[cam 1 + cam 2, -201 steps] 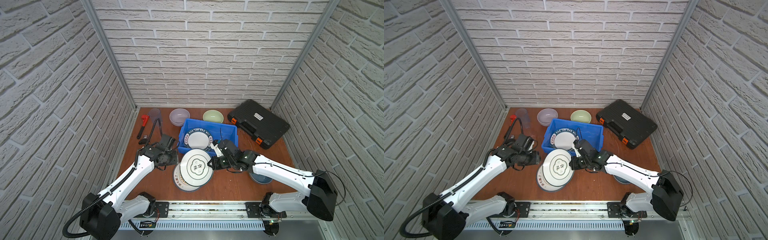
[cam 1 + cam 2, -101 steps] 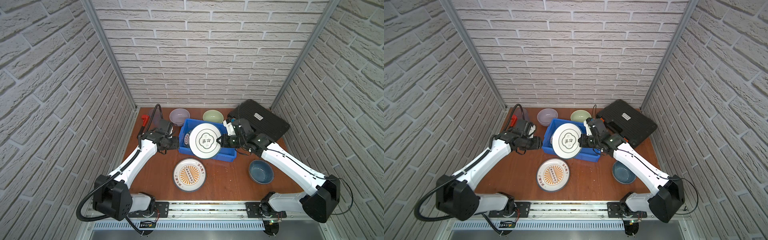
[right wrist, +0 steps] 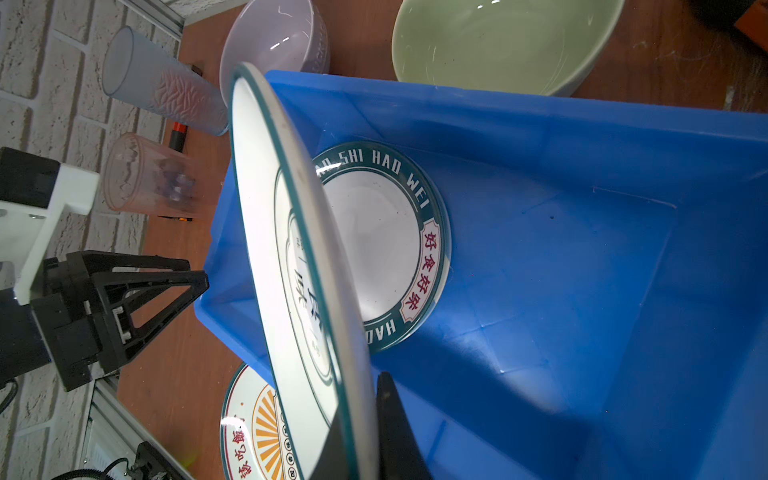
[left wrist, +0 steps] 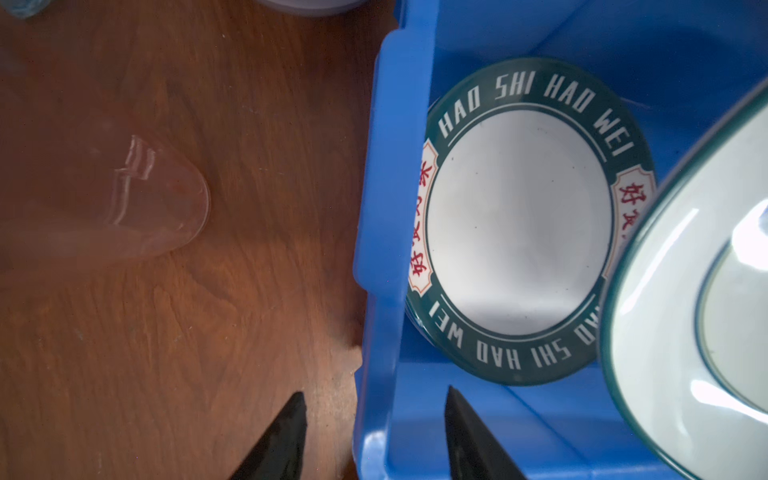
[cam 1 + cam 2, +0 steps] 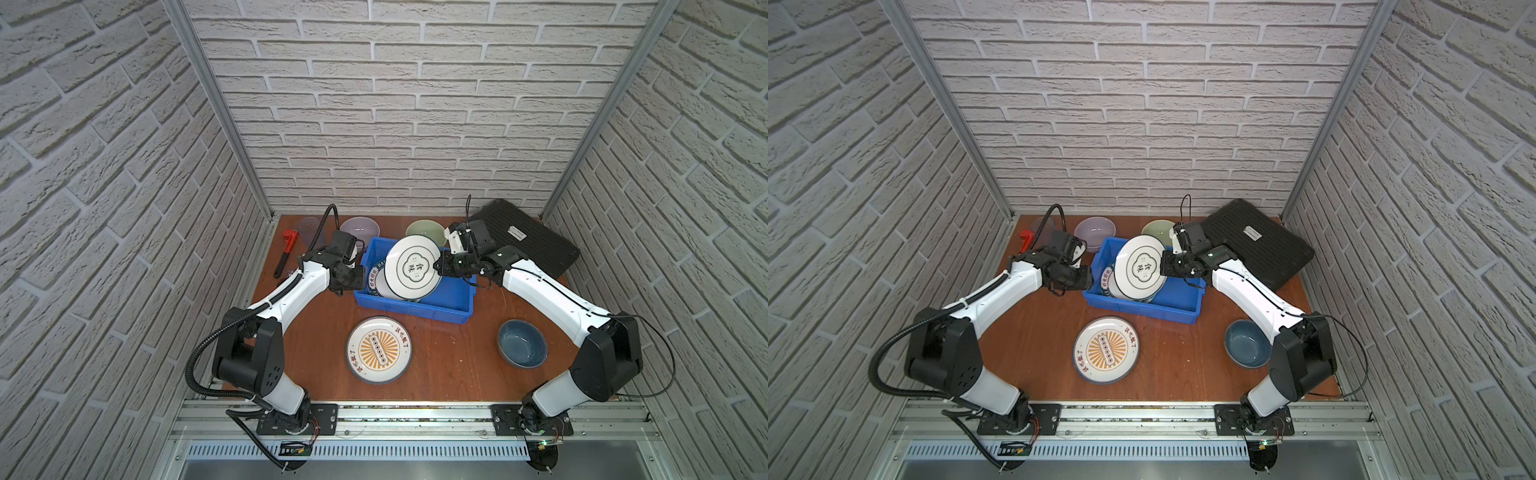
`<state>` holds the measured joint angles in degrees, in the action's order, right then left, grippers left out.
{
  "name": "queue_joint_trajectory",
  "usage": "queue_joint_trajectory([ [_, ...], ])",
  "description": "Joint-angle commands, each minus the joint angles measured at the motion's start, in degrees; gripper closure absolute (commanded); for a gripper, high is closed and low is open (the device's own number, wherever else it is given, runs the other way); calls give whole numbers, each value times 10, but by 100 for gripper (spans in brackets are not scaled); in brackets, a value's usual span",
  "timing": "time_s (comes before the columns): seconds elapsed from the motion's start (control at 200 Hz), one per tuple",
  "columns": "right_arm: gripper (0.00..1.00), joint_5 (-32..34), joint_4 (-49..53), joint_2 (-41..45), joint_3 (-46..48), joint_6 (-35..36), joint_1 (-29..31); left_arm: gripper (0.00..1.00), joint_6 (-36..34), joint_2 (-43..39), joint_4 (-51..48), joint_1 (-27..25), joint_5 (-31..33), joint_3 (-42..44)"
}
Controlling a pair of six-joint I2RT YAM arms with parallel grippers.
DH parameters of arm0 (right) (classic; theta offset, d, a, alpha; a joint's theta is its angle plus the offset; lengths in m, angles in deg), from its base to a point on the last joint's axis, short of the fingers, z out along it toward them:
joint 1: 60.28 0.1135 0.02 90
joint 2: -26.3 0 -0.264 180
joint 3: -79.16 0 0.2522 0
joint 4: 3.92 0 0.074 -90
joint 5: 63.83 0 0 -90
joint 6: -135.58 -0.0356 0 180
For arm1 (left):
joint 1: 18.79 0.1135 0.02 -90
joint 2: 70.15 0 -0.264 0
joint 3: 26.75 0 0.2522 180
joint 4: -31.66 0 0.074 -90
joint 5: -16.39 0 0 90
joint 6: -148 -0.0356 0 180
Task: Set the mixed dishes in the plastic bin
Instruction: 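Lift the green-rimmed white plate with both grippers and carry it into the bin, then lower the green-rimmed plate onto the plates in the bin and release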
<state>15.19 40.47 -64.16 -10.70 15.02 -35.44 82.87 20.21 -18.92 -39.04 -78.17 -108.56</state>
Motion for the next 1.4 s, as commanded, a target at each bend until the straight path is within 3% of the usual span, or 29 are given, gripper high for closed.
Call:
queue_joint_trajectory([
  [0.0,94,-27,-75,-12,-16,6,-4,50,-17,20,18,4,3,-23],
  [0.47,94,-98,-170,-110,-7,-33,-9,63,-11,42,19,3,-20,-30],
  [0.99,91,-119,-195,-169,-7,-35,-8,65,-7,43,17,4,-29,-29],
  [1.39,72,-103,-174,-181,-9,-20,-8,65,-10,35,13,3,-29,-22],
])
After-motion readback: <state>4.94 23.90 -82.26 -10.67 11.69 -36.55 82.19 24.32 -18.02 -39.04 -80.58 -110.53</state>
